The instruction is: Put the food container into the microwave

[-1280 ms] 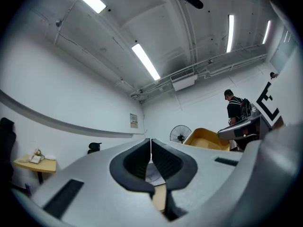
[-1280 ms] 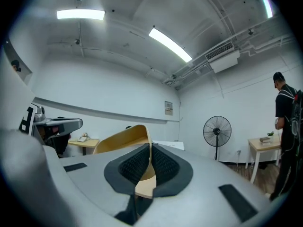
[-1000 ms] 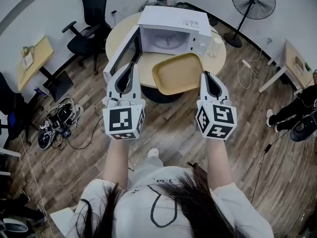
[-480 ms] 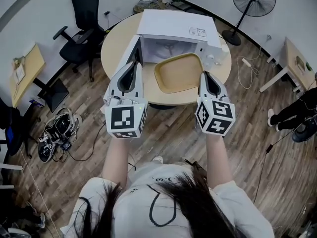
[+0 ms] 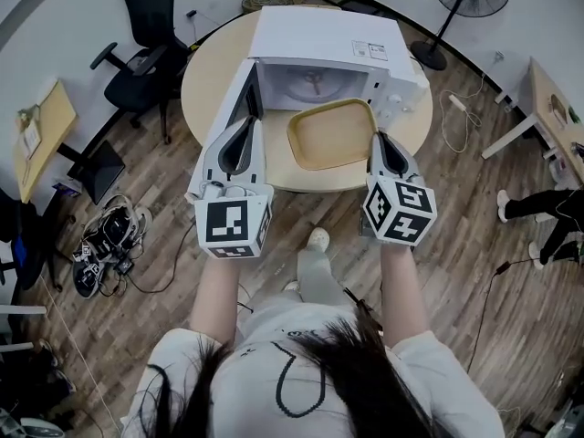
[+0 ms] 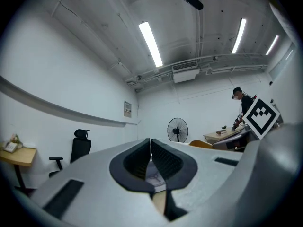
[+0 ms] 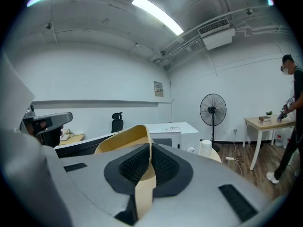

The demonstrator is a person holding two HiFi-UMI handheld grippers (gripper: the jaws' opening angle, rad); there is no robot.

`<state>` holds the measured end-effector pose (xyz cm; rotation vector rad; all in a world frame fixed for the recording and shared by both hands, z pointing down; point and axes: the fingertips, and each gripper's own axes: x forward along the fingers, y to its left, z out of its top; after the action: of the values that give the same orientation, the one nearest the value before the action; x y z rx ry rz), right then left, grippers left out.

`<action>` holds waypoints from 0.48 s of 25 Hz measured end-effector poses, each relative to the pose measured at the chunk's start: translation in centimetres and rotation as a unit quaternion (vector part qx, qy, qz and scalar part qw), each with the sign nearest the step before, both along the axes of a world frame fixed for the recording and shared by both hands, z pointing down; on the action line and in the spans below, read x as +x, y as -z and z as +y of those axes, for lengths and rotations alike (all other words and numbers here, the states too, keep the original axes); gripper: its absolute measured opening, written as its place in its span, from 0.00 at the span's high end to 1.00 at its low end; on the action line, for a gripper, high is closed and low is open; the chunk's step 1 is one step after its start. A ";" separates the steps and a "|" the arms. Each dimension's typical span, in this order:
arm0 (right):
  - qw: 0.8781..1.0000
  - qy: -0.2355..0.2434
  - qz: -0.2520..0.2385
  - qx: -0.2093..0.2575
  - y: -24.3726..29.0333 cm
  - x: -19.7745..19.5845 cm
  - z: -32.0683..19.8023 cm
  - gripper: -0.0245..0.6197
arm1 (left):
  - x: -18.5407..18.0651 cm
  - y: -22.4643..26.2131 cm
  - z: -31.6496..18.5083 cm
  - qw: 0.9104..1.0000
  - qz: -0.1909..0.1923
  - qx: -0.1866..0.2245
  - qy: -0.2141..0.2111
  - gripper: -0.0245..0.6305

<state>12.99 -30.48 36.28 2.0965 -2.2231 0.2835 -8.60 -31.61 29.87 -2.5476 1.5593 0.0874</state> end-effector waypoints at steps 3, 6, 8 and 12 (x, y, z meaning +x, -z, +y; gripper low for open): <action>1.000 -0.001 -0.016 -0.011 -1.2 0.2 -1.5 0.90 | 0.0 -0.8 -1.3 1.000 -0.002 -0.007 0.004 0.95; 0.999 -0.001 -0.028 -0.020 -2.1 0.3 -3.2 0.90 | 0.1 -1.3 -2.8 1.000 -0.001 -0.013 0.006 0.95; 0.999 -0.001 -0.036 -0.027 -2.7 0.5 -4.4 0.90 | 0.3 -1.6 -3.8 1.000 -0.002 -0.017 0.008 0.95; 0.997 -0.006 -0.054 -0.047 -4.5 1.1 -7.5 0.90 | 1.1 -1.8 -6.5 1.000 0.001 -0.022 0.010 0.95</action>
<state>14.08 -37.97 40.80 2.0931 -2.2078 0.5052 -7.54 -38.13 31.71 -2.5650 1.6057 0.0521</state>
